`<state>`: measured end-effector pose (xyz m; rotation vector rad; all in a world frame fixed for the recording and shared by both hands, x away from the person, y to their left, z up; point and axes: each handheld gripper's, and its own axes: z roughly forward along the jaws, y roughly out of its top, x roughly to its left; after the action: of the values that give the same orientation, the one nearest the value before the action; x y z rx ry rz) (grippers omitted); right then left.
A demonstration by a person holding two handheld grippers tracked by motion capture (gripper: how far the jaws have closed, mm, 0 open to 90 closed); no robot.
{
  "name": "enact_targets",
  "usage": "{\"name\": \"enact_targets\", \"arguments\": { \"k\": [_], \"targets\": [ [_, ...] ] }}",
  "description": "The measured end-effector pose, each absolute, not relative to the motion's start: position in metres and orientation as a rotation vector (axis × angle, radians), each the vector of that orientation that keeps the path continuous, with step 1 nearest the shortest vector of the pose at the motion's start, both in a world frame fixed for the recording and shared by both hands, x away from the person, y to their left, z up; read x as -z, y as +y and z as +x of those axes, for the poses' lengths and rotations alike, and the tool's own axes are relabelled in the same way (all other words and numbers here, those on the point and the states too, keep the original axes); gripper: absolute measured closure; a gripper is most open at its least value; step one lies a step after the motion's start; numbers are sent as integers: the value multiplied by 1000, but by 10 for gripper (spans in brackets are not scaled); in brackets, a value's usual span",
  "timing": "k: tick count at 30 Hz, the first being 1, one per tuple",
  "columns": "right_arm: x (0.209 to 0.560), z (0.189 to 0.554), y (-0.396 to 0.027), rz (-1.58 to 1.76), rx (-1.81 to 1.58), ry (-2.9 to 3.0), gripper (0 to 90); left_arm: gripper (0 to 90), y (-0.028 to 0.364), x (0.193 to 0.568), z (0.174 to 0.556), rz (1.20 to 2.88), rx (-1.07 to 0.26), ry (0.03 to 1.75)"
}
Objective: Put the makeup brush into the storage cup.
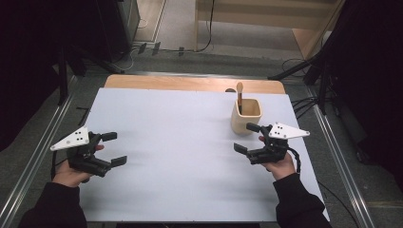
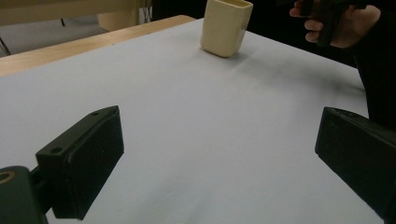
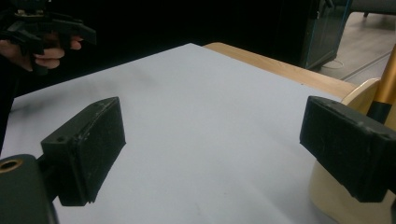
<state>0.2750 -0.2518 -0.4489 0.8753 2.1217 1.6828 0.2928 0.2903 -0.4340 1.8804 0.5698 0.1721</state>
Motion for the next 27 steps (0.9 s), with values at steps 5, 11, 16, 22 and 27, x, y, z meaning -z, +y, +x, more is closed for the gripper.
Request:
{"name": "enact_targets", "arguments": {
  "k": [5, 11, 16, 22, 27],
  "targets": [
    [449, 269, -253, 863, -1670, 2121, 78, 20, 292, 435, 291, 1877, -174, 575],
    [451, 264, -254, 840, -1679, 2128, 78, 20, 297, 436, 287, 1877, -177, 577],
    [452, 259, -256, 823, -1682, 2140, 78, 20, 299, 436, 286, 1875, -186, 575],
    [454, 255, -257, 808, -1674, 2142, 79, 20, 298, 437, 286, 1874, -192, 575],
    [455, 254, -256, 790, -1674, 2155, 79, 20, 299, 437, 286, 1872, -195, 576]
  ]
}}
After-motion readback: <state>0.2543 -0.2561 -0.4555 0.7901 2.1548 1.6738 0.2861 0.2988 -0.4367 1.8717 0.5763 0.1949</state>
